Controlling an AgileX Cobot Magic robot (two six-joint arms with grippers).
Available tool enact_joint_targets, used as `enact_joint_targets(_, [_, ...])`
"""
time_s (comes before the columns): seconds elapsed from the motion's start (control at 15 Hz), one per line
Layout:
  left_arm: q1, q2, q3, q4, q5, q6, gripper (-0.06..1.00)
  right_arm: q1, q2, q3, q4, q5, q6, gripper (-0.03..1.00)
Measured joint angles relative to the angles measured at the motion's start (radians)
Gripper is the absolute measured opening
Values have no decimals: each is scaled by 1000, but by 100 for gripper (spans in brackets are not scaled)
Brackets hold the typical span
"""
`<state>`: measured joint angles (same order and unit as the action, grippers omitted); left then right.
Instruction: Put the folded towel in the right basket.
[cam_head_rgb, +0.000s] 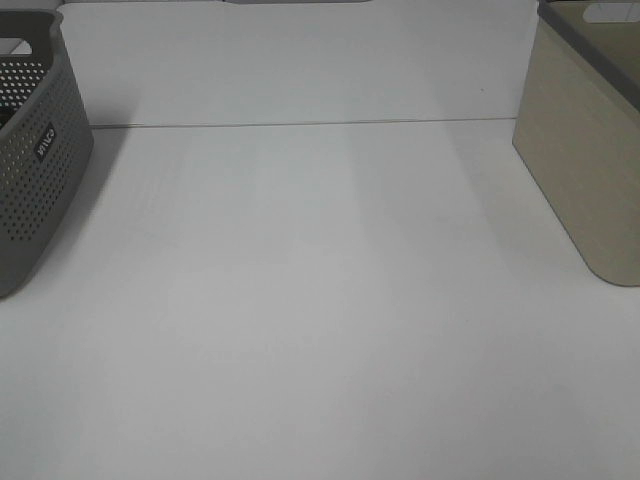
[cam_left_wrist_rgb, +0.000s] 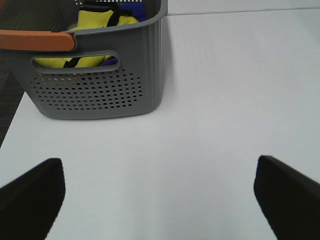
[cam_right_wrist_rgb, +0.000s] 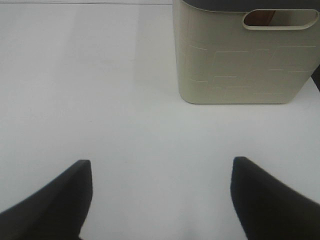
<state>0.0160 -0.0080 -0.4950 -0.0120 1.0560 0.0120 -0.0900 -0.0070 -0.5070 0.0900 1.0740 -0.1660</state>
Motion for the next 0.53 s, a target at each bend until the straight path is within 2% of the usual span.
enact_joint_targets(0.53, [0, 0, 0, 0, 0, 0, 98, 0, 0, 0, 0, 0, 0, 73])
